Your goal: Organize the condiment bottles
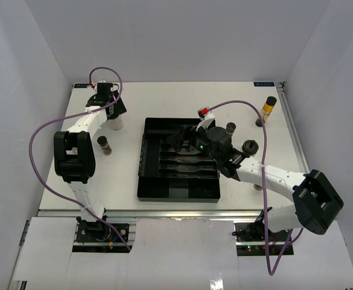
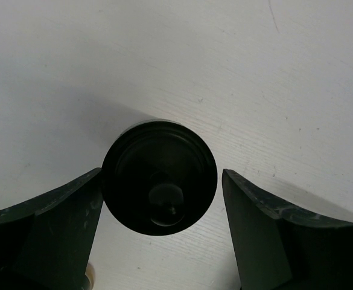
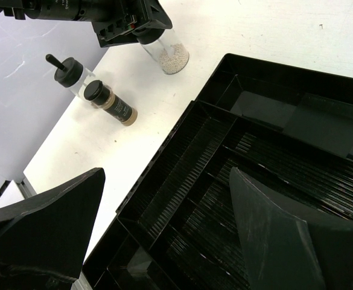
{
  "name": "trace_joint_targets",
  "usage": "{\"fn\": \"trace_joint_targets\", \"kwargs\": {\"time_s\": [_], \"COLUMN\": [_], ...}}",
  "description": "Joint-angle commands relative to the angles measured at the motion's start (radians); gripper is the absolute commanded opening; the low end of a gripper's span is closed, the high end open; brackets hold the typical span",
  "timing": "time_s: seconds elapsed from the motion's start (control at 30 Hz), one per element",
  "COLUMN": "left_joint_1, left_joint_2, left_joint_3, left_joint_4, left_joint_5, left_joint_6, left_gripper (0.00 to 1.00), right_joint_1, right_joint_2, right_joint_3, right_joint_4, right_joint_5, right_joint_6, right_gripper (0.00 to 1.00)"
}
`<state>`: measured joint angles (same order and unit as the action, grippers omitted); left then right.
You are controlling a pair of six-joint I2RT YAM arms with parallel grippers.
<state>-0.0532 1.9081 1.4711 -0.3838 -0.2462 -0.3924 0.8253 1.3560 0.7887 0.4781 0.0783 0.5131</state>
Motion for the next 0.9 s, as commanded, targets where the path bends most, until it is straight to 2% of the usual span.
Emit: {"fn": "trace_joint_targets", "kwargs": {"time_s": [0.0, 0.1, 0.2, 0.23, 0.4, 0.63, 0.87], "left_joint_1": [0.007, 0.007, 0.007, 0.007, 0.007, 0.006, -0.019], "left_joint_2": [-0.002, -0.009, -0.011, -0.012, -0.034, -0.161, -0.292], "left_joint_3": [0.046, 0.039, 0.037, 0.034, 0.023, 0.011, -0.005], "left_joint_4": [0.007, 0.010, 0.010, 0.007, -0.004, -0.040, -0.074], "left_joint_5": [-0.013, -0.010, -0.004, -0.004, 0.016, 0.021, 0.140], "left_joint_6": [0.017, 0.022, 0.027, 0.027, 0.027, 0.017, 0.028], "left_gripper": [0.82, 0.67, 0.43, 0.38, 0.02, 0.00, 0.00], "right_joint_1": [0.003, 0.003, 0.003, 0.004, 0.004, 0.003, 0.005], "right_joint_2": [-0.015, -0.015, -0.015, -0.015, -0.017, -0.018, -0.023], "right_joint_3": [0.008, 0.009, 0.007, 0.006, 0.005, 0.003, -0.003], "right_joint_4": [0.068, 0.068, 0.068, 0.068, 0.068, 0.068, 0.074], "right_joint_5": [-0.005, -0.005, -0.006, -0.006, -0.004, -0.003, 0.000], "right_joint_6": [-0.022, -0.022, -0.021, -0.021, -0.019, -0.019, -0.016], "right_gripper": [0.90, 0.90, 0.90, 0.90, 0.90, 0.90, 0.90]}}
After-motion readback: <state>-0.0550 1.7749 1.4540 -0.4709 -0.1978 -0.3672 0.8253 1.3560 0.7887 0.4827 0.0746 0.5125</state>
